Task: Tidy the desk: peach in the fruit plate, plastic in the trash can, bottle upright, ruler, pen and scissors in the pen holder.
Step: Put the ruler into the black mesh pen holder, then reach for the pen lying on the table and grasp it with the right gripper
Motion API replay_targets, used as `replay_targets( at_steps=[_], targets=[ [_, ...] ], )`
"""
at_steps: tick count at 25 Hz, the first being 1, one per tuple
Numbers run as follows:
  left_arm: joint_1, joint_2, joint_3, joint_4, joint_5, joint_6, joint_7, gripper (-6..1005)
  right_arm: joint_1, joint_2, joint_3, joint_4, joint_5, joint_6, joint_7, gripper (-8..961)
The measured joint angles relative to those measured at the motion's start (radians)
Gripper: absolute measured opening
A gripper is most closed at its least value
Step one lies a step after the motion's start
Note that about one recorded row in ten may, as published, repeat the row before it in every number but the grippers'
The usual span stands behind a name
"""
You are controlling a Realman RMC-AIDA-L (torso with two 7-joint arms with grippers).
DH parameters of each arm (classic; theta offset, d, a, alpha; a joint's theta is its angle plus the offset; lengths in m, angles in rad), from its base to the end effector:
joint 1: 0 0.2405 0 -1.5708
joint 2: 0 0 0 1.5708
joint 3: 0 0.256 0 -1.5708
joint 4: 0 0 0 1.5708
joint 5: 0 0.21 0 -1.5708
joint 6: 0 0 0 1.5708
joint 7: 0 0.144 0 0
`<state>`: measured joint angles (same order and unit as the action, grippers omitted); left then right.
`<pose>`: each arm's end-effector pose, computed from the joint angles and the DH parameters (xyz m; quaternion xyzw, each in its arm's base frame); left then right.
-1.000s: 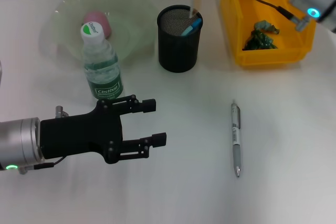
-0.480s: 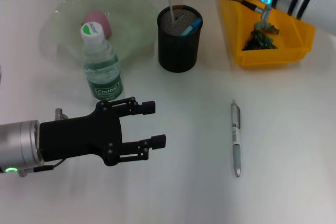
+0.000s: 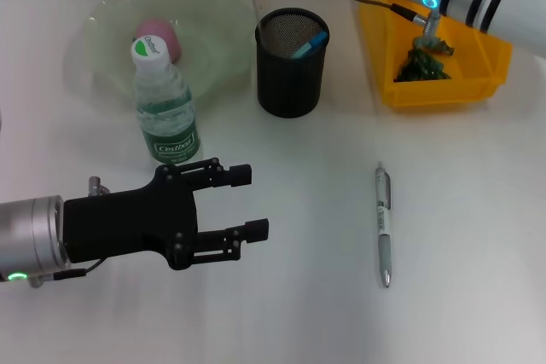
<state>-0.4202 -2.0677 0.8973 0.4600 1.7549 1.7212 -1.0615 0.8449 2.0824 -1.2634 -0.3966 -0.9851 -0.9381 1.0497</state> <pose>-0.2642 0.2653 -0.0307 -0.9301 -0.1366 -0.3363 0.0557 0.1331 0.4428 -0.0407 -0.8730 0.1553 0.3594 0.2908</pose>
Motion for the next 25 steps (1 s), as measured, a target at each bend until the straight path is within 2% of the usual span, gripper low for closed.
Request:
replay_targets(
  at_steps=[5,8,10,12,13,15,17,20,23,25],
  targets=[
    [0.0,0.0,0.0,0.005,0.0,0.0,0.0,747,-0.013,-0.005,-0.032,-0.025,-0.026,0.0,0.062,455],
    [0.0,0.0,0.0,0.005,0.0,0.0,0.0,747,-0.051,-0.009,-0.037,-0.117,-0.128,0.0,0.168,517],
    [0.0,0.001,-0.004,0.005,0.0,0.002,0.0,747,-0.091,-0.016,-0.035,-0.226,-0.265,-0.005,0.31,557],
    [0.0,0.001,-0.008,0.005,0.0,0.005,0.0,747,-0.146,-0.026,-0.027,-0.404,-0.494,-0.041,0.556,598],
    [0.0,0.002,-0.01,0.005,0.0,0.007,0.0,747,-0.163,-0.029,-0.02,-0.478,-0.586,-0.07,0.653,607],
    [0.001,0.002,-0.011,0.005,-0.001,0.009,0.0,747,-0.189,-0.031,0.021,-0.672,-0.868,-0.194,0.921,624],
    [0.001,0.003,-0.013,0.006,-0.003,0.013,0.006,747,-0.175,-0.028,0.093,-0.807,-1.088,-0.36,1.123,642],
    [0.003,0.003,-0.014,0.006,-0.011,0.017,0.011,747,-0.119,-0.023,0.158,-0.923,-1.282,-0.576,1.328,642],
    [0.004,0.002,-0.02,0.006,-0.012,0.016,0.012,747,-0.05,-0.029,0.17,-0.939,-1.396,-0.729,1.498,641],
    [0.003,0.001,-0.024,0.005,-0.012,0.012,0.012,747,-0.009,-0.03,0.165,-0.917,-1.45,-0.78,1.561,641]
  ],
)
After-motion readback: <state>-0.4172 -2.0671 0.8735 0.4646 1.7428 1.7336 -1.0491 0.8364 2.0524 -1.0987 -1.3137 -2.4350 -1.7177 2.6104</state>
